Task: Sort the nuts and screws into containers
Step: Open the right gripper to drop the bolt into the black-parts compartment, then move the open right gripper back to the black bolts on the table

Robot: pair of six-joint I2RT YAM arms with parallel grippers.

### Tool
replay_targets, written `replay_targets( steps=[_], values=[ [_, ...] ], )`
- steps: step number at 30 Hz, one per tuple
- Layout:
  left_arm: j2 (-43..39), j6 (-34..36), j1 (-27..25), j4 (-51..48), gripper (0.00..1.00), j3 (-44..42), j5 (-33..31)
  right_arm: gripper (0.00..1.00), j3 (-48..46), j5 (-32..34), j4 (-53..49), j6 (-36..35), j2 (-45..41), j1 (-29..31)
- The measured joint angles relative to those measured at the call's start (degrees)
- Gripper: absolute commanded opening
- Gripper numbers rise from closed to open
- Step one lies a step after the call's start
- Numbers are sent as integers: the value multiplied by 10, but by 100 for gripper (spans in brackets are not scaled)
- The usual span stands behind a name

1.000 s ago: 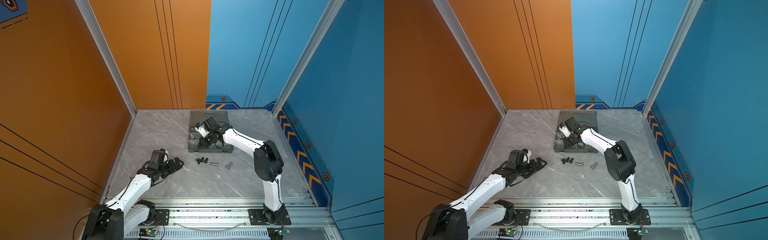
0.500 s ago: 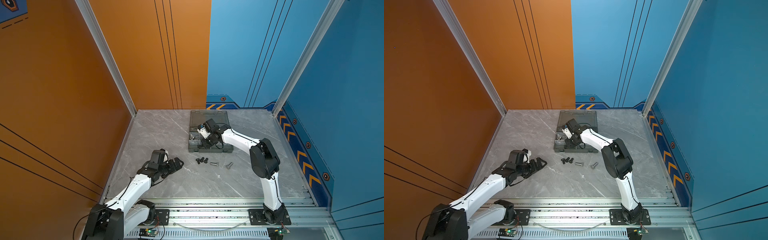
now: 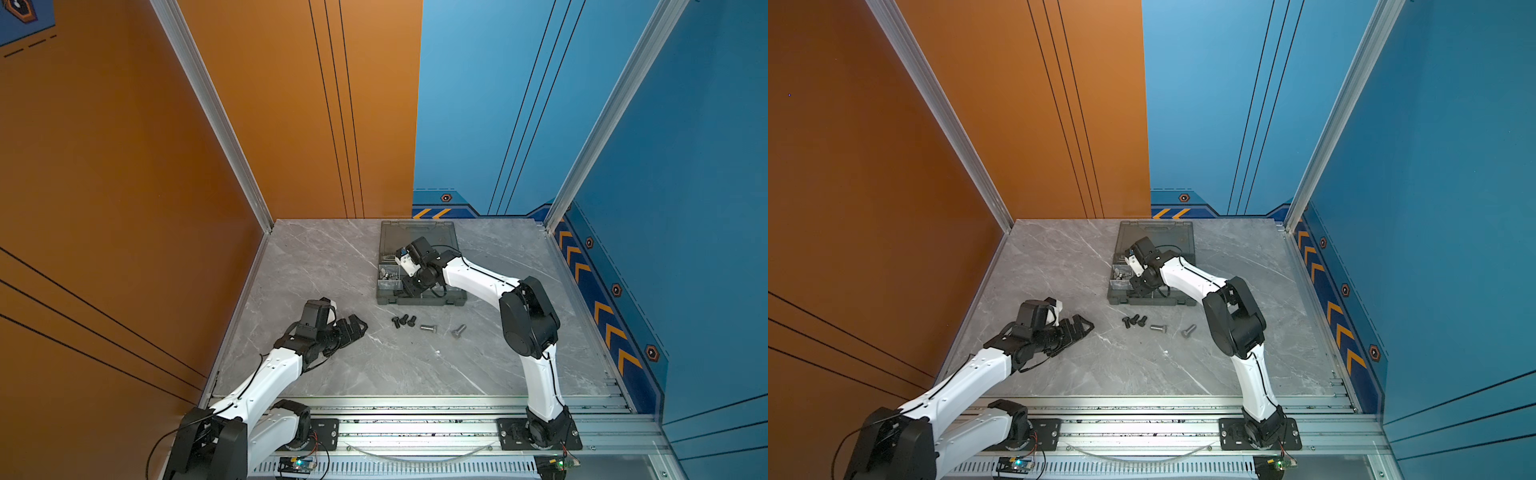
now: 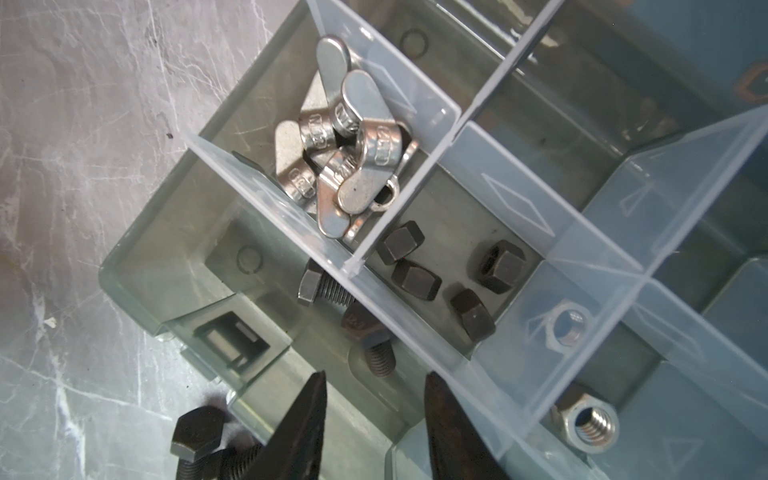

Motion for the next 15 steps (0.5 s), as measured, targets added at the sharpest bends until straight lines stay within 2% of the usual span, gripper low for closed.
replay_targets(
  steps=[4,15],
  values=[
    [0,0,0,0,98,0,0,45,-14,3,1,0,-12,4],
    [8,0,0,0,98,0,0,47,-134,-16,18,21,-135,49]
  ],
)
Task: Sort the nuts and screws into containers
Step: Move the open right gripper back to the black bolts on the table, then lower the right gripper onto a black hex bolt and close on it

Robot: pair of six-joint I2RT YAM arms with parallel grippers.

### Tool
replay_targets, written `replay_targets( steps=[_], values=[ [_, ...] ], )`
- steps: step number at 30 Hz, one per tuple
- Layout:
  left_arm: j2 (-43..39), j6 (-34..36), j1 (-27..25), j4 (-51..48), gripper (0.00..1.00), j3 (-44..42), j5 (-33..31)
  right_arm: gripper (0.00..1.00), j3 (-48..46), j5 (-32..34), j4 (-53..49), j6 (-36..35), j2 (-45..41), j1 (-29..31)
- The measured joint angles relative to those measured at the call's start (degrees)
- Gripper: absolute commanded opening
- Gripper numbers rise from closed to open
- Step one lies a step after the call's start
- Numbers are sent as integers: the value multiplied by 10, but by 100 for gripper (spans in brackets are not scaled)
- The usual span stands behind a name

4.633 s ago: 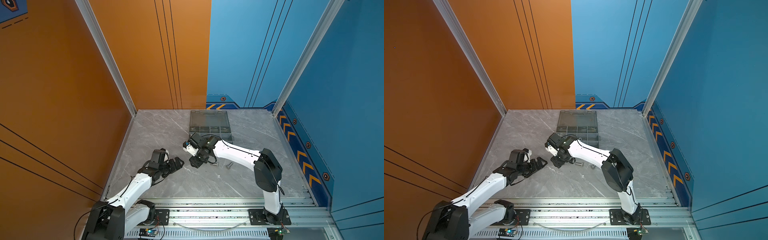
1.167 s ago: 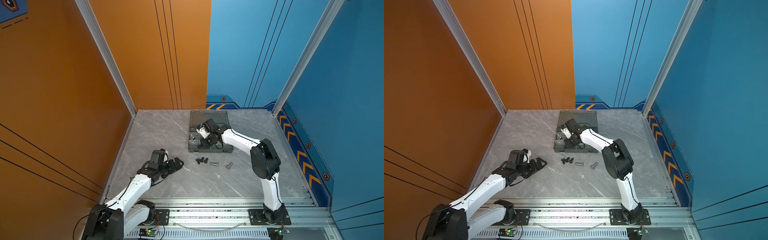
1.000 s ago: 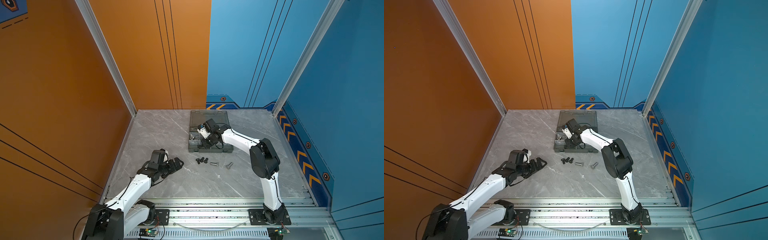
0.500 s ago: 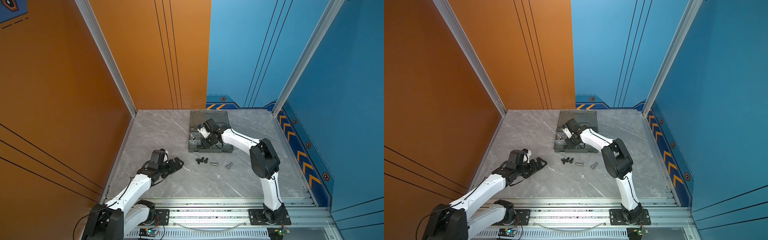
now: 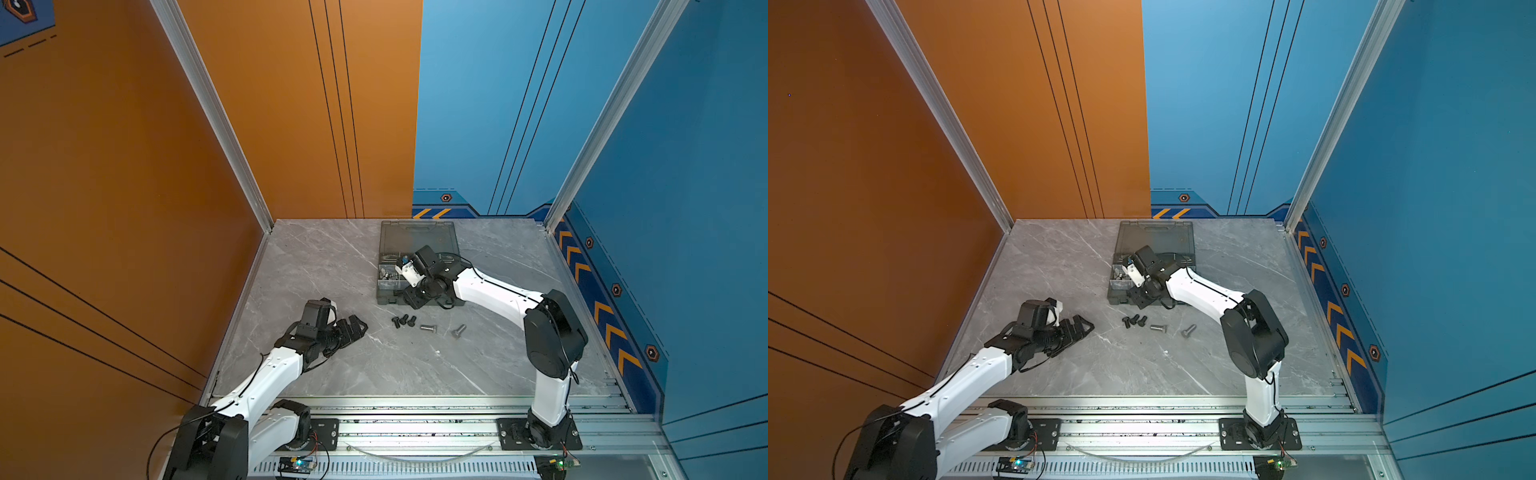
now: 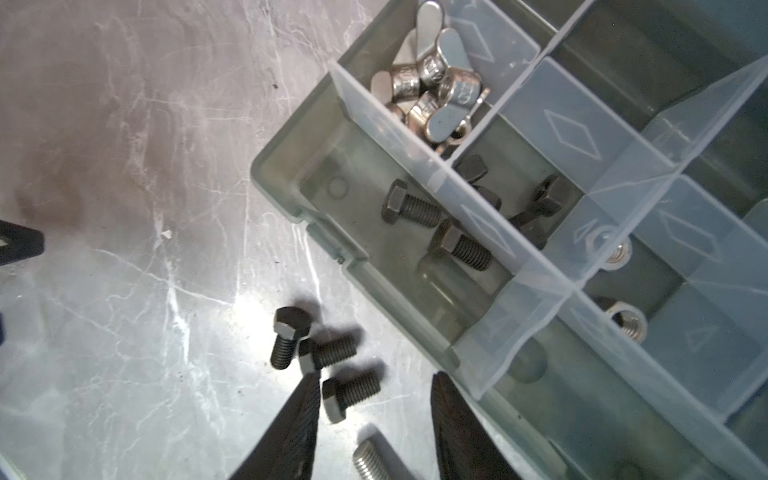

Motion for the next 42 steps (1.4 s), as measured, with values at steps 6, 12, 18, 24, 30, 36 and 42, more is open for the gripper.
replay_targets(
  steps=[6,12,18,24,30,36,42],
  values=[
    [6,0,0,0,98,0,0,47,-39,-10,11,24,-8,48],
    [12,0,-1,14,98,0,0,48,-44,-10,30,49,1,73],
    [12,0,-4,17,98,0,0,48,-27,-1,34,71,47,76],
    [12,-2,-4,35,98,0,10,48,-13,10,34,84,63,78],
    [15,-6,-4,53,98,0,22,48,-2,23,34,92,71,79],
    [18,-11,-4,61,98,0,26,48,15,24,34,92,94,79],
    [19,-11,-4,61,98,0,26,47,32,33,33,95,112,79]
  ],
)
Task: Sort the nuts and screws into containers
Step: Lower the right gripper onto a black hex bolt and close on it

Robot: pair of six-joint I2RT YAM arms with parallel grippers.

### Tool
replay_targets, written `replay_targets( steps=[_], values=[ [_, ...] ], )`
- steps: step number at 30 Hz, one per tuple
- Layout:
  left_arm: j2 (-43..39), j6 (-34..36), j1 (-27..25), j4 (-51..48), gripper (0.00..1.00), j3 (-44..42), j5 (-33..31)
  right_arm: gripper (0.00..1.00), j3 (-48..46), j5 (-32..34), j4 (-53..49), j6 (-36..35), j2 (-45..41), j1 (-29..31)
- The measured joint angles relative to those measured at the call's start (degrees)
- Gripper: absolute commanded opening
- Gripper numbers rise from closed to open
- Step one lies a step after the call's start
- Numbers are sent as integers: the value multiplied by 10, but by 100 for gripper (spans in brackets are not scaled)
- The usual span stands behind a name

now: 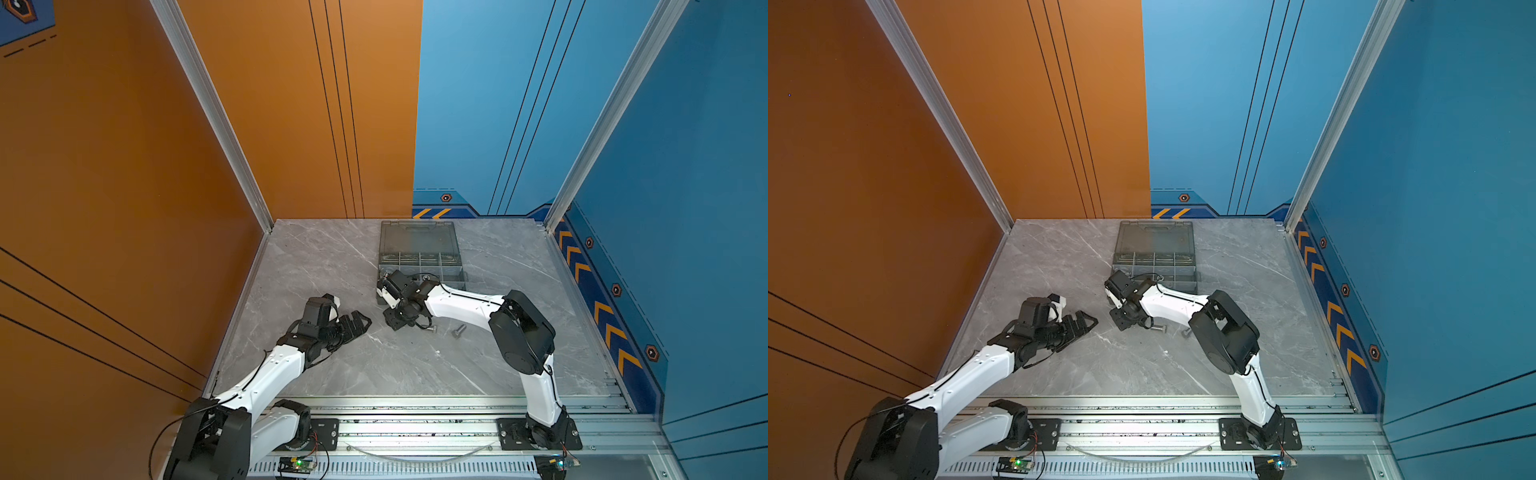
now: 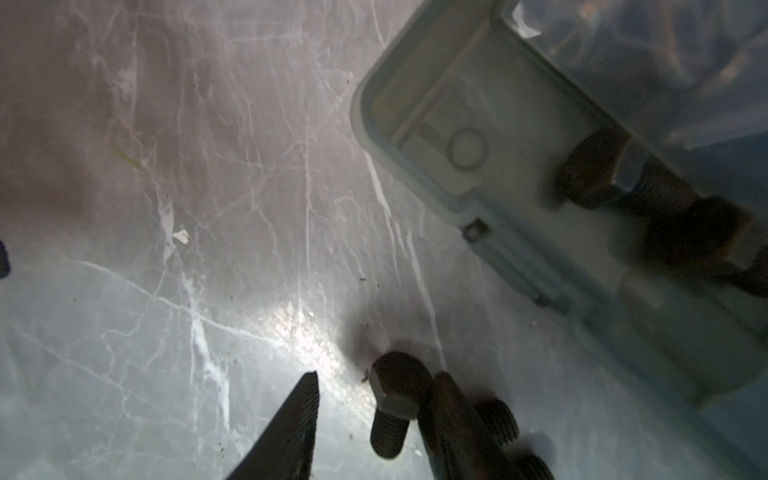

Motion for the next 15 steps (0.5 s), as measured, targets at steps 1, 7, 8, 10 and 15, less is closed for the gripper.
replay_targets(
  steps=[1,7,8,10,15],
  values=[
    [0,0,0,0,98,0,0,47,3,2,1,0,5,0],
    [0,0,0,0,98,0,0,47,7,9,-2,0,21,0],
    [0,0,0,0,98,0,1,47,7,11,-2,0,21,1],
    [0,0,1,0,98,0,2,46,7,15,-4,0,21,2],
    [2,0,1,0,98,0,4,37,7,27,-8,0,21,7]
  ],
)
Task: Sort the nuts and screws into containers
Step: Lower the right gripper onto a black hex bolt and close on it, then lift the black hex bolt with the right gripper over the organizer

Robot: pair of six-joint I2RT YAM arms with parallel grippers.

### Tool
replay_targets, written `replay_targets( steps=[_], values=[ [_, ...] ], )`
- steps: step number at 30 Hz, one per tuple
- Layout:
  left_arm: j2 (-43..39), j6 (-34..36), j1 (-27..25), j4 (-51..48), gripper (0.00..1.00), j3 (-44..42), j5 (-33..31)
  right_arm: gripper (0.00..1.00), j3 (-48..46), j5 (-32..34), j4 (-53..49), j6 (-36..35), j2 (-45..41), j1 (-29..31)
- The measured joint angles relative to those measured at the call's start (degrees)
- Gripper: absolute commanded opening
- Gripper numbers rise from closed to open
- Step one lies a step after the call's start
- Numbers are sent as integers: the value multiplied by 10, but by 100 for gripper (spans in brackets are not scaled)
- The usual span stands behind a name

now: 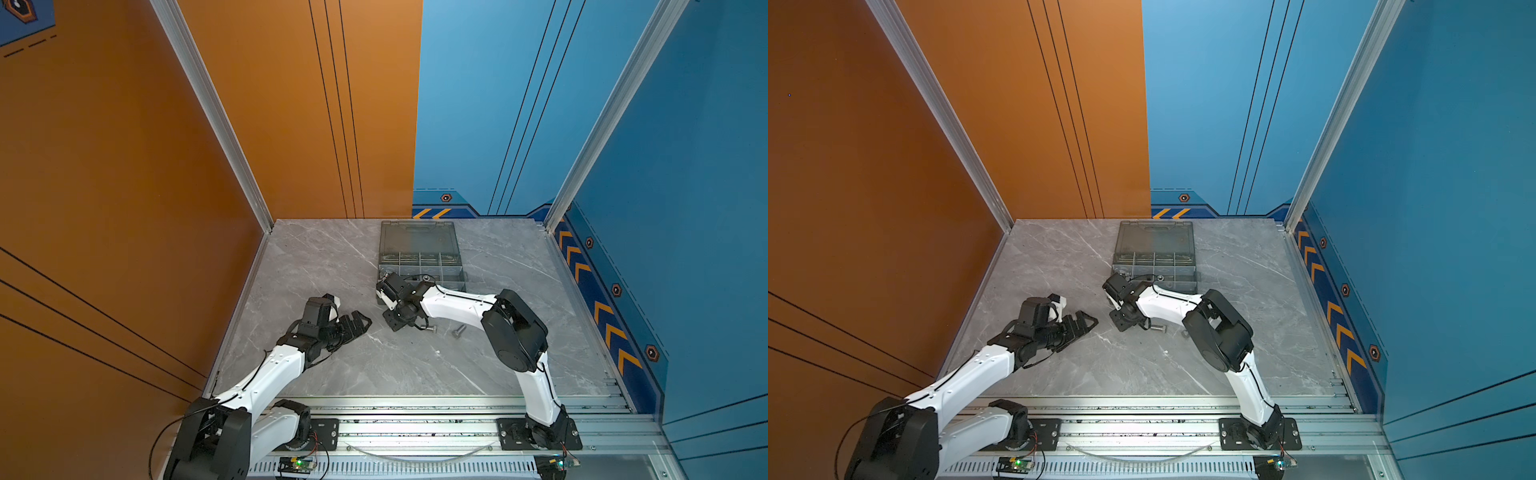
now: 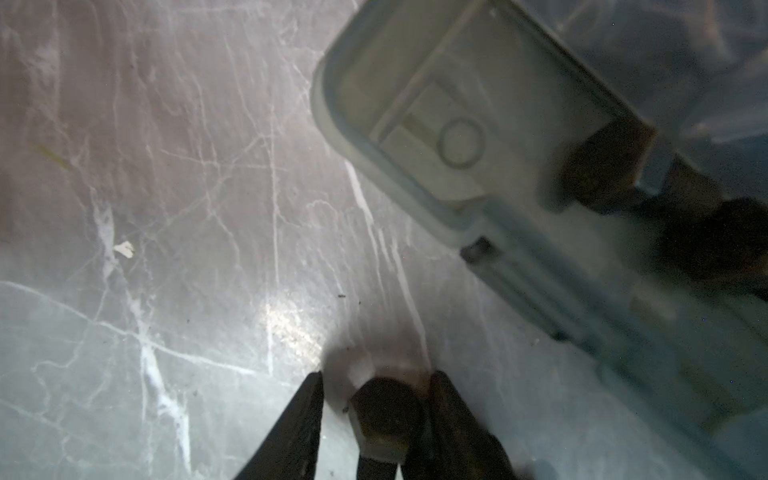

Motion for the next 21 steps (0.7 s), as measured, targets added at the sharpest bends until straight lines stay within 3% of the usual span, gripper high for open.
replay_targets(
  steps=[3,9,21],
  values=[
    [4,0,1,3,98,0,0,21,0,5,-2,-2,0,1],
    [7,0,1,9,98,-1,2,6,0,7,-1,2,0,0],
    [7,0,3,11,97,-2,2,4,-31,-50,12,-10,-64,-19]
  ],
)
